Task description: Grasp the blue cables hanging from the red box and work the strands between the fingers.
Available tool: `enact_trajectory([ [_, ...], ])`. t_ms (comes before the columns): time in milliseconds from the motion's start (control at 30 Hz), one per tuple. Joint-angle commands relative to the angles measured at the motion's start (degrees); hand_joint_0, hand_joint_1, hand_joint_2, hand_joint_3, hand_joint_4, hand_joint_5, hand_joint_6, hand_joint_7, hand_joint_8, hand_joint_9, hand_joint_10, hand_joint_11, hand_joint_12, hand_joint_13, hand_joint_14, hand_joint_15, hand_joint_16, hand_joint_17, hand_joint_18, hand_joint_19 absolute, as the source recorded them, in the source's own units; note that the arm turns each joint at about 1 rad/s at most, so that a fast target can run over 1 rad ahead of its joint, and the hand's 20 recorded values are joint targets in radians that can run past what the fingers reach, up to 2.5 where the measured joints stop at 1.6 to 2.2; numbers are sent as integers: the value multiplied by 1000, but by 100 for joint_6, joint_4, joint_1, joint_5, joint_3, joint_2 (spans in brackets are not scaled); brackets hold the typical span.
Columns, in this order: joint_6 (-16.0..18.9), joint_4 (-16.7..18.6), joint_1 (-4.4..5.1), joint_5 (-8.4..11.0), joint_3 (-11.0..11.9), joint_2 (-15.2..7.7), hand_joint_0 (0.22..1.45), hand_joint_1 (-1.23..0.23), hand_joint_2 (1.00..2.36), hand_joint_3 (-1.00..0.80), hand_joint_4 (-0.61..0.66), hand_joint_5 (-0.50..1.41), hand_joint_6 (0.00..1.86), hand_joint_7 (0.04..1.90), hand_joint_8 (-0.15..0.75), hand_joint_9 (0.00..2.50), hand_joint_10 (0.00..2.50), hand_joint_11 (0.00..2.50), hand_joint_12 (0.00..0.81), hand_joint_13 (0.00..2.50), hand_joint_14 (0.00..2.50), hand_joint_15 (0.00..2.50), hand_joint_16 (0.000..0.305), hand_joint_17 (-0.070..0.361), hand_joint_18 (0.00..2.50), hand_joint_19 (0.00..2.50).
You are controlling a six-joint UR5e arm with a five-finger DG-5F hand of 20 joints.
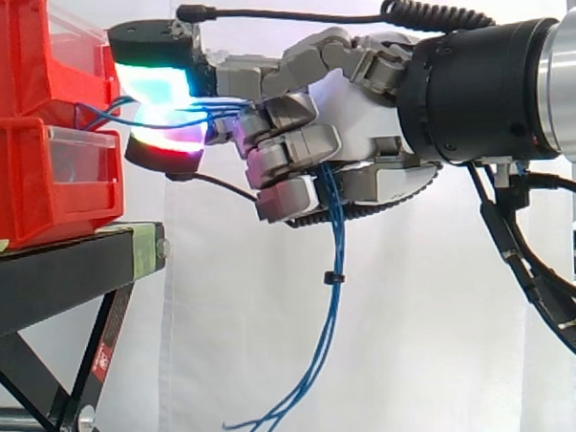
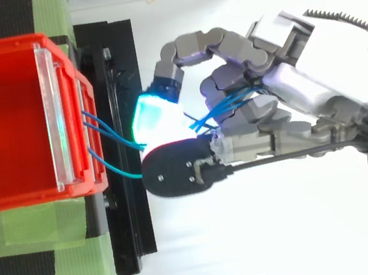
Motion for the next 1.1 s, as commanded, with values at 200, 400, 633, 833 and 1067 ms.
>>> enact_trajectory([
  [200, -5, 1, 8, -8, 0, 0, 753, -588, 1308, -136, 15, 528, 247, 1457, 350, 908, 2500, 1993, 431, 1023, 2500, 1295, 63, 142, 1391, 1652],
  [400, -5, 1, -1, -8, 0, 0, 991, -658, 1173, -31, 244, 591, 21, 1113, 350, 908, 2500, 1993, 431, 1023, 2500, 1295, 63, 142, 1391, 1652],
  [633, -5, 10, -1, -8, 0, 0, 1182, -674, 1014, -201, 173, 265, 755, 1313, 350, 908, 2500, 1993, 431, 1023, 2500, 1295, 63, 142, 1391, 1652],
  [833, -5, 19, 8, -17, 0, 0, 884, -760, 1010, -716, 213, -48, 1363, 1189, 350, 908, 2500, 1993, 431, 1023, 2500, 1295, 63, 142, 1391, 1652],
  [1067, -5, 19, -1, -8, 0, 0, 1117, -769, 1026, -21, 16, -115, 1438, 1241, 350, 908, 2500, 1993, 431, 1023, 2500, 1295, 63, 142, 1391, 1652],
])
